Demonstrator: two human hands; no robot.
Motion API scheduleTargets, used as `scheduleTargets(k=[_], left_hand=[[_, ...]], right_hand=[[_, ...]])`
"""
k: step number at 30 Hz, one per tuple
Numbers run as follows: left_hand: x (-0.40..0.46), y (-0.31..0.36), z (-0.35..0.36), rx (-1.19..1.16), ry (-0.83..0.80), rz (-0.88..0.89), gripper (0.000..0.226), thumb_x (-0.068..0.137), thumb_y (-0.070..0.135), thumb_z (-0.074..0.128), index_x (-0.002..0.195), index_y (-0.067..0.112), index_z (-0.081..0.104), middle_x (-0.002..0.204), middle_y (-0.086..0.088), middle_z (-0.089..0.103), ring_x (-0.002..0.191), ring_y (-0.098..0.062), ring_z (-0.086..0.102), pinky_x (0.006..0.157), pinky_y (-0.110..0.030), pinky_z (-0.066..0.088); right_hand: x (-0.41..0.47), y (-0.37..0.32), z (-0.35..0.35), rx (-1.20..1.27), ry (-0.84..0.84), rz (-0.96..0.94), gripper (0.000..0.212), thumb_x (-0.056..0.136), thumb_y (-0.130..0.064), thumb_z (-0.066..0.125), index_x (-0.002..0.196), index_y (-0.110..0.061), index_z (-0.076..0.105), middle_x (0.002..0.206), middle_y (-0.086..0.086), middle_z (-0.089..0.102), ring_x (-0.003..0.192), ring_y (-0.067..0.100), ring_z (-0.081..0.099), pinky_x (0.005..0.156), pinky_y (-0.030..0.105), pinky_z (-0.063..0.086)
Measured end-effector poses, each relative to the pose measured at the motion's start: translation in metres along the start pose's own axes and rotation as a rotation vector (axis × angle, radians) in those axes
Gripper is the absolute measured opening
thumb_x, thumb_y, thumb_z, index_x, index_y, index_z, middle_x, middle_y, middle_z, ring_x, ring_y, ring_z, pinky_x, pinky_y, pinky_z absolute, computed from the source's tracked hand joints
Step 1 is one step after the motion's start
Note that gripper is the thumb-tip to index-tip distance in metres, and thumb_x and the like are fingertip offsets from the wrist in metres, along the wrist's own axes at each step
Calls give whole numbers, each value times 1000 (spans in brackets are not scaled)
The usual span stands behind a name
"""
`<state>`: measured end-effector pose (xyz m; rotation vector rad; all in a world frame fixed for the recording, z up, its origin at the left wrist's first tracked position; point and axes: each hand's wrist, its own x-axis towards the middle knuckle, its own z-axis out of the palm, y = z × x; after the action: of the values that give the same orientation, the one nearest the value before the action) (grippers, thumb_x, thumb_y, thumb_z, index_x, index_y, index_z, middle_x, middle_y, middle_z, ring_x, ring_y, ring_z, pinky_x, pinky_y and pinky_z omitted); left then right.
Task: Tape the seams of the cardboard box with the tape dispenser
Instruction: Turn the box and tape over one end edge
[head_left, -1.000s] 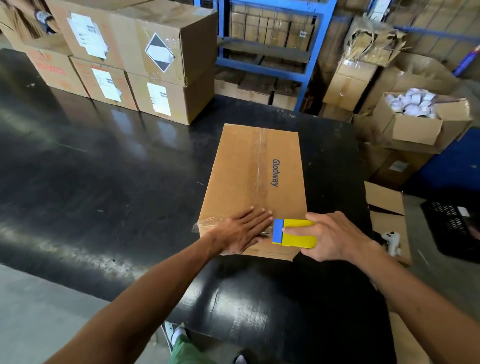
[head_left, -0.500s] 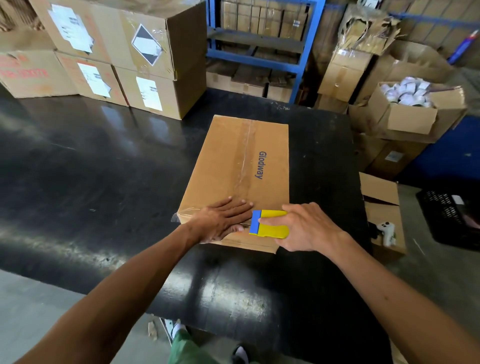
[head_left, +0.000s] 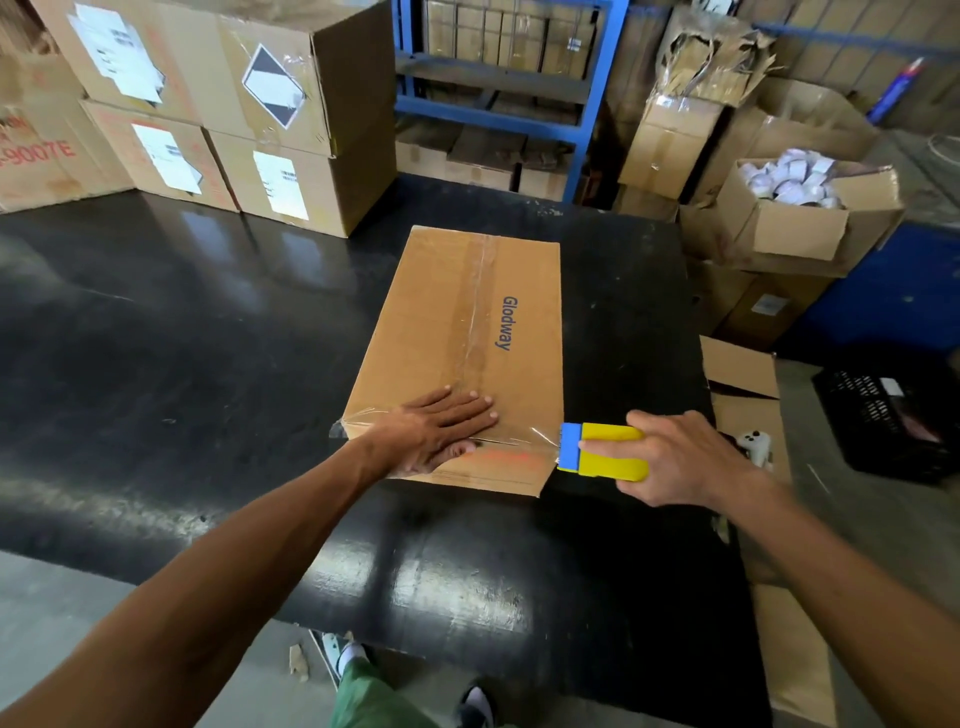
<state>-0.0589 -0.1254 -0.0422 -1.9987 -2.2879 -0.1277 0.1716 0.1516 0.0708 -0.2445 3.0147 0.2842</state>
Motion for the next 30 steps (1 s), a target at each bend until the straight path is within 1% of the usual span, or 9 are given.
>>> scheduleTargets(k=[1, 3, 5, 8, 10, 14, 19, 24, 30], left_hand=[[2, 2, -1, 21, -1, 1, 54, 105, 46, 29, 155, 26, 26, 160, -1, 30, 147, -20, 31, 121, -43, 23], [15, 9, -6, 85, 3, 30, 55, 103, 48, 31, 152, 25, 33, 150, -10, 46, 137, -29, 45, 118, -48, 29], [35, 23, -7, 111, 37, 67, 57, 101, 49, 30, 150, 21, 38, 142, -15, 52, 131, -33, 48, 117, -50, 29], [60, 50, 1, 121, 18, 75, 60, 103, 48, 28, 154, 16, 29, 158, -12, 33, 148, -28, 27, 120, -48, 20], [61, 55, 10, 127, 10, 25, 60, 105, 47, 27, 156, 16, 23, 163, -5, 23, 151, -21, 17, 120, -46, 22], [35, 29, 3, 135, -35, 82, 58, 107, 47, 23, 157, 18, 18, 164, -1, 16, 152, -17, 12, 122, -42, 18], [15, 7, -4, 124, -83, 94, 59, 107, 47, 23, 158, 18, 13, 165, 0, 10, 152, -15, 5, 123, -42, 15], [15, 6, -4, 126, -78, 97, 60, 107, 47, 24, 158, 18, 13, 165, 0, 11, 152, -14, 5, 123, -40, 11], [15, 5, -2, 112, -108, 79, 60, 107, 48, 20, 158, 20, 7, 166, 3, 5, 152, -12, -2, 123, -41, 10]], right_hand=[[-1, 0, 1, 1, 28, -8, 68, 61, -53, 81, 126, -38, 64, 74, -1, 50, 54, 8, 29, 47, 19, 13], [-3, 0, 4, 26, 62, -9, 69, 58, -52, 85, 124, -38, 66, 73, -1, 51, 53, 8, 28, 46, 20, 17], [-3, 1, 7, 56, 82, -3, 69, 58, -50, 85, 123, -39, 66, 74, -1, 52, 52, 9, 29, 46, 21, 22], [-2, 2, 8, 100, 78, 11, 67, 62, -51, 82, 126, -40, 64, 77, 0, 53, 52, 9, 32, 46, 21, 25], [-1, 0, 8, 125, 83, 6, 64, 67, -53, 75, 128, -41, 61, 79, 0, 54, 52, 8, 34, 45, 22, 25], [9, -24, 18, 188, 144, -22, 63, 69, -50, 73, 130, -42, 59, 81, 1, 54, 51, 16, 48, 44, 22, 30], [22, -41, 26, 254, 210, -9, 62, 70, -46, 72, 130, -44, 59, 82, 2, 54, 52, 17, 48, 42, 24, 38], [14, -28, 25, 228, 243, -58, 58, 77, -50, 60, 135, -44, 52, 83, 2, 53, 52, 17, 45, 41, 23, 38], [7, -17, 28, 183, 272, -108, 64, 74, -50, 68, 135, -41, 54, 86, 3, 54, 52, 15, 44, 40, 25, 40]])
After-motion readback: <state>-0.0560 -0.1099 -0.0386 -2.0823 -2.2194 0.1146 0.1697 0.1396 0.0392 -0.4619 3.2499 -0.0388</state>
